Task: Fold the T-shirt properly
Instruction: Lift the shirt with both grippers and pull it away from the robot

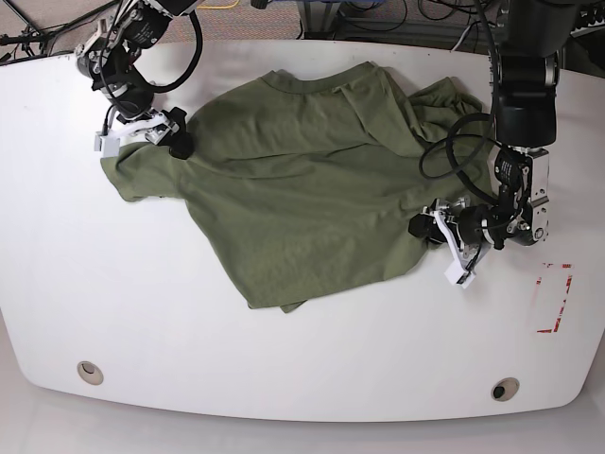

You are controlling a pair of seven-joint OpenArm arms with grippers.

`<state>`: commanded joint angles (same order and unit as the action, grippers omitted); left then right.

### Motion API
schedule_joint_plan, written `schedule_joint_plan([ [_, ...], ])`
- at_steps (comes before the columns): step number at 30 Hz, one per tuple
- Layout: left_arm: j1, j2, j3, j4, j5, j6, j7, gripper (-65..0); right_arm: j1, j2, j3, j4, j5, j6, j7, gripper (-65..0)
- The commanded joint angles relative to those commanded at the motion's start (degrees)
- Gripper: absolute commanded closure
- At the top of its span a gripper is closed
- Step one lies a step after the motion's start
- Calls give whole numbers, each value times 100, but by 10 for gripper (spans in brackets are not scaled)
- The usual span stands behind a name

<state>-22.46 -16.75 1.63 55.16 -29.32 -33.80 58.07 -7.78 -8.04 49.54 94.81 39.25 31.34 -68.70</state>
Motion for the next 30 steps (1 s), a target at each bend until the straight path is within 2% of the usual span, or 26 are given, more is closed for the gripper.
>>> schedule_joint_plan([
  [3, 0, 0, 0, 0, 0, 0, 0, -225, 9, 0, -88, 0, 0, 0, 0, -301],
  [6, 0, 0, 0, 0, 0, 0, 0, -222, 9, 0, -123, 9, 0, 0, 0, -200],
  [10, 0, 0, 0, 0, 0, 0, 0, -162, 18, 18, -132, 18, 0, 0, 0, -6],
  [17, 9, 0, 0, 0, 0, 0, 0, 0, 79, 299, -237, 26, 9, 0, 0, 0],
  [22, 9, 0, -9, 0, 0, 0, 0, 0, 88, 545, -431, 26, 44, 0, 0, 0],
  [27, 9, 0, -26, 9, -9, 0, 0, 0, 149, 624, -448, 35, 18, 0, 0, 0],
  [30, 9, 0, -237, 62, -9, 0, 9, 0, 202, 765, -448, 114, 0, 0, 0, 0],
])
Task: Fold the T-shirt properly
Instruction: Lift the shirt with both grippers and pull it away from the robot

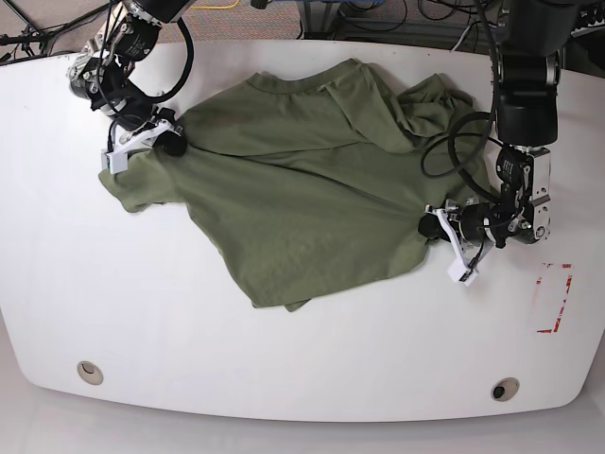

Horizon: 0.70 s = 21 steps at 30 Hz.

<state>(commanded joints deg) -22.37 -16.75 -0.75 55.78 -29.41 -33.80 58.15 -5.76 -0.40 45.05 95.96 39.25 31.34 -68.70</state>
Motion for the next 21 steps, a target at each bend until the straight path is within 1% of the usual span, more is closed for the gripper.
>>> schedule_joint_plan([
  [1, 0, 0, -53, 53, 0, 0, 0, 0, 9, 9, -9, 18, 0, 0, 0, 0],
  [2, 9, 0, -229, 202, 0, 0, 18, 0, 9, 26, -62, 79, 0, 0, 0, 0],
  [4, 79, 0, -457, 378, 18, 0, 132, 0, 18, 88, -176, 220, -9, 0, 9, 0],
  [7, 132, 0, -756, 686, 26, 0, 343, 0, 141, 316, -387, 440, -9, 0, 9, 0],
  [10, 141, 0, -765, 932, 18, 0, 536, 0, 220, 422, -580, 554, -9, 0, 18, 0],
  [11, 141, 0, -765, 1037, 9, 0, 615, 0, 264, 466, -642, 607, -9, 35, 18, 0],
  [15, 229, 44, -782, 1415, 0, 0, 862, 0, 519, 589, -826, 782, -9, 53, 26, 0],
  [18, 387, 141, -791, 1811, 0, 0, 976, 0, 721, 633, -932, 800, -9, 53, 26, 0],
  [21, 519, 167, -791, 2303, 0, 0, 1037, 0, 941, 782, -967, 791, -9, 53, 26, 0],
])
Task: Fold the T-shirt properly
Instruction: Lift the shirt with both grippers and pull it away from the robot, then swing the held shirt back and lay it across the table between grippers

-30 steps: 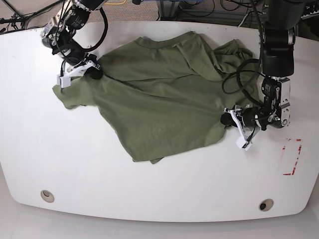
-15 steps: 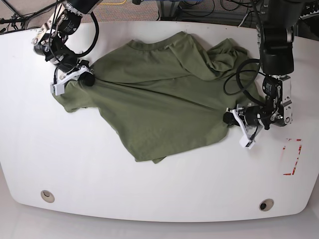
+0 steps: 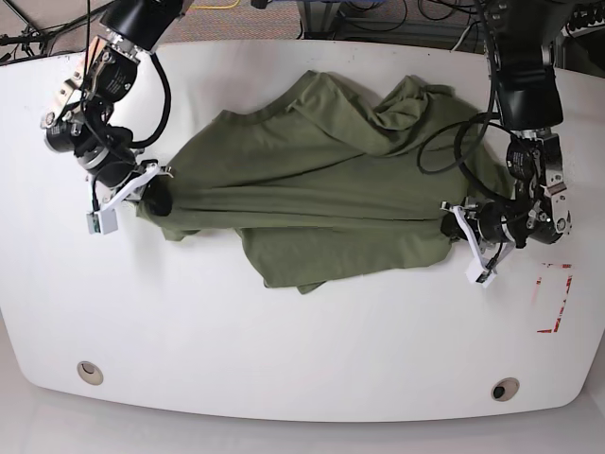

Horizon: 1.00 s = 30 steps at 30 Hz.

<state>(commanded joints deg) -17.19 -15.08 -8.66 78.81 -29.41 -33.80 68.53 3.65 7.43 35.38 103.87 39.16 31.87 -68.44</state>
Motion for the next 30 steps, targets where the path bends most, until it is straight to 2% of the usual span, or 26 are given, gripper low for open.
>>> schedule_joint_plan([
  [7, 123, 9, -18, 1099, 0, 9, 97, 0, 659, 308, -44, -325, 0, 0, 0, 0],
  [10, 114, 18, -185, 1363, 0, 9, 97, 0, 941, 484, -273, -527, 0, 0, 0, 0],
  [17, -299, 510, -730, 1829, 0, 9, 97, 0, 1820, 862, -774, -949, 0, 0, 9, 0],
  [30, -1477, 1037, -914, 2295, 18, 9, 97, 0, 3974, 1547, -1785, -1952, 0, 0, 9, 0],
])
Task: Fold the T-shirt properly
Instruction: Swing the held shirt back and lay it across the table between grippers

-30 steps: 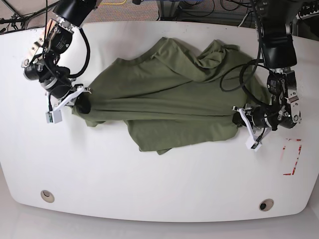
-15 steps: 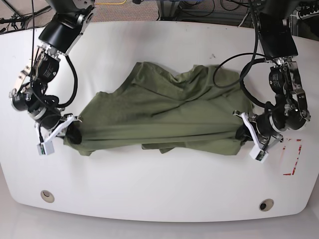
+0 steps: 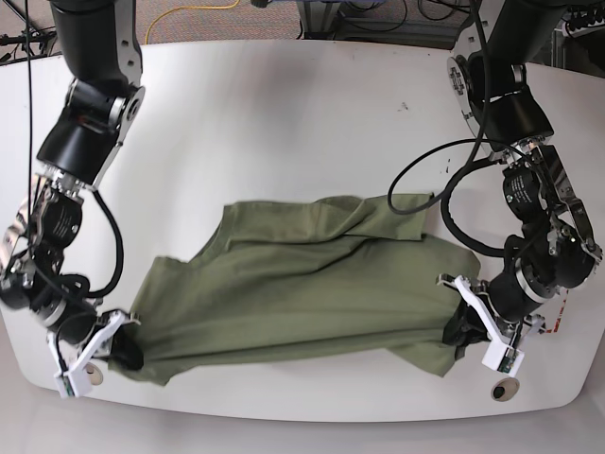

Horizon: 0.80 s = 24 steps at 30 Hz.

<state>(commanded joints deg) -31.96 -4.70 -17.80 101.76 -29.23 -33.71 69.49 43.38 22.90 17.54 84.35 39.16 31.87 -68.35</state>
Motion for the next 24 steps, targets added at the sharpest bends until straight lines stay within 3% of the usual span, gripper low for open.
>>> schedule_joint_plan([
  [13, -958, 132, -431, 9, 26, 18, 0, 0, 2119, 545, -1213, -818, 0, 0, 0, 0],
  [24, -1389, 53, -642, -9, 35, 26, 0, 0, 3138, 862, -1767, -967, 53, 9, -9, 0],
])
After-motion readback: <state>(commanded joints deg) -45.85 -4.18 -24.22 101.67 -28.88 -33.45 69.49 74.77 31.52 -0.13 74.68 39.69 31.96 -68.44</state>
